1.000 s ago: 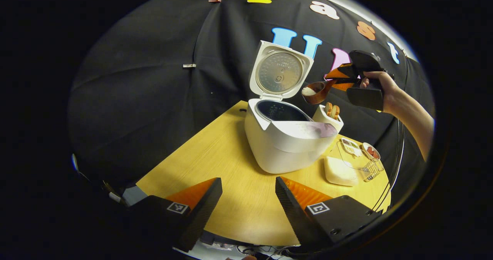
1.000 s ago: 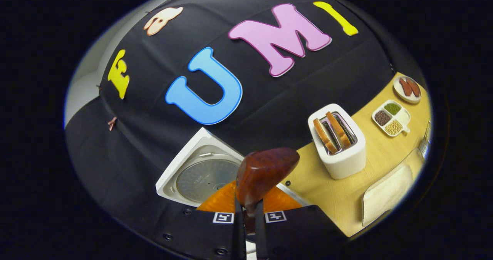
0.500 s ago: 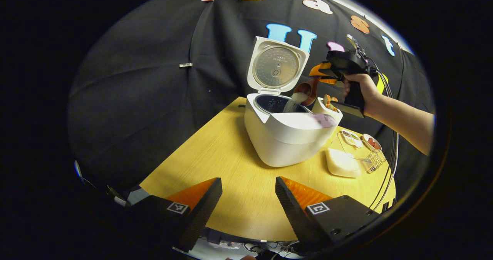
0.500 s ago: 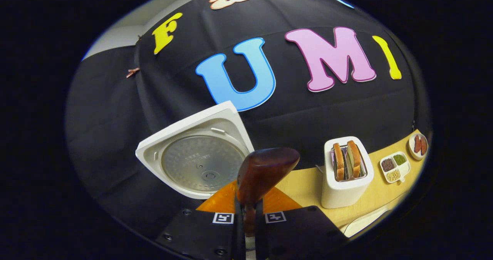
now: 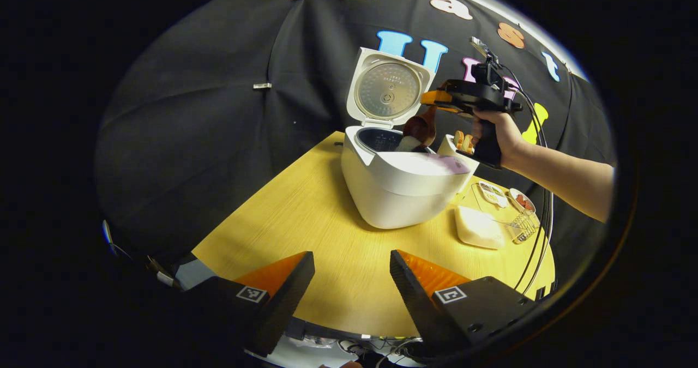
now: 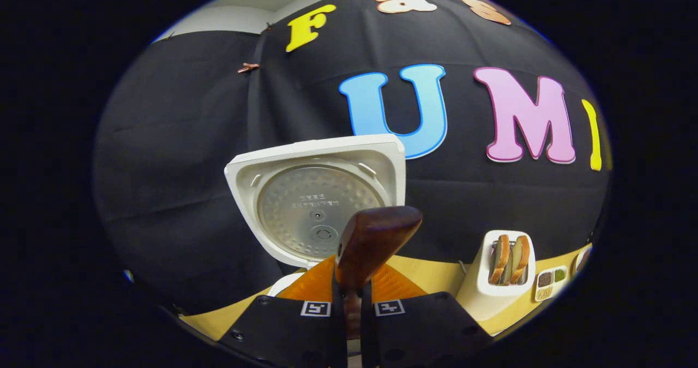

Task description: Close the left gripper, press the button to open the rice cooker; take a wooden spoon from the chopstick holder with the right hand, scoop a spoonful of rice and pour it into the rice cooker, then put the wooden spoon back into the chopstick holder.

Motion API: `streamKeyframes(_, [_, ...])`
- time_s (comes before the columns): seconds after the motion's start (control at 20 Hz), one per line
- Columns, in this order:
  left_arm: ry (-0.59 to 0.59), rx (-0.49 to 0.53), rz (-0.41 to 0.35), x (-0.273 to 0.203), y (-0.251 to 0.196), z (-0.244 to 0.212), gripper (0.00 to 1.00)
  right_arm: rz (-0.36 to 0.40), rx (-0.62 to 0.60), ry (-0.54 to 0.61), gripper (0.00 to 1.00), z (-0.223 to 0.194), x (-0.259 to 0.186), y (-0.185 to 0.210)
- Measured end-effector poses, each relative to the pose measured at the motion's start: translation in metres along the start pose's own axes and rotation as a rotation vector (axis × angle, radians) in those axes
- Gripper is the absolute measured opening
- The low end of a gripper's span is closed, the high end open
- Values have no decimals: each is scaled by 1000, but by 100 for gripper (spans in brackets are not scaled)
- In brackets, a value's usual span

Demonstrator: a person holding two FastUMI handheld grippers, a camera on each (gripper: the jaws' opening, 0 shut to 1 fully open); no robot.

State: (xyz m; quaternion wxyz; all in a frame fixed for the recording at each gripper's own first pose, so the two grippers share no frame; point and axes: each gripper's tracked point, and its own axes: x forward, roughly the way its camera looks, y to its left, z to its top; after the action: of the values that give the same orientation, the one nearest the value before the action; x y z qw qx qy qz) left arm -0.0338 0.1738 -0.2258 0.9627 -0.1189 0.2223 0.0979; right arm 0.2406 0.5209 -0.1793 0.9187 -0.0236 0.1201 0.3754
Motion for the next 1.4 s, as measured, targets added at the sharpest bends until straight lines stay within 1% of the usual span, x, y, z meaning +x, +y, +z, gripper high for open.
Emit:
streamKeyframes(0.1, [4,-5,-1,-3,-3,-3,96,38,-87,-3,14,-6,-1,13])
streamKeyframes(0.3, [16,3,-8,-7,-10,-13,96,89,-264,-40,14,-8,-4,32])
streamKeyframes(0.35, [16,10,-13,-7,-12,-15,98,94,-292,-52,14,-6,-6,36])
streamKeyframes(0.45, [11,25,-18,-7,-16,-16,96,110,-300,-62,14,-8,-8,42])
streamKeyframes(0.55, [2,31,-22,-8,-20,-15,96,117,-268,-57,14,-6,-13,45])
streamKeyframes(0.7, [-27,55,-27,-9,-27,-11,96,105,-169,-66,14,5,-27,40])
streamKeyframes(0.8, [-34,68,-38,-8,-33,-12,96,77,-120,-79,14,18,-44,30])
streamKeyframes(0.85, [-36,67,-46,-8,-37,-12,98,58,-93,-86,14,26,-54,23])
streamKeyframes(0.9, [-42,65,-53,-8,-42,-12,98,38,-53,-95,14,33,-65,17])
streamKeyframes(0.95, [-45,61,-58,-7,-45,-14,96,28,-5,-110,14,42,-77,11])
streamKeyframes(1.1, [-46,46,-82,-6,-60,-15,96,-13,77,-149,14,67,-116,-11])
streamKeyframes(1.2, [-56,45,-109,-7,-72,-11,96,-60,110,-166,14,82,-144,-39])
streamKeyframes(1.3, [-70,55,-137,-5,-84,-7,98,-132,152,-185,14,93,-179,-74])
streamKeyframes(1.35, [-75,64,-148,-3,-89,-5,96,-168,167,-191,14,95,-199,-94])
streamKeyframes(1.4, [-77,71,-159,-2,-94,-4,96,-212,174,-193,14,95,-221,-118])
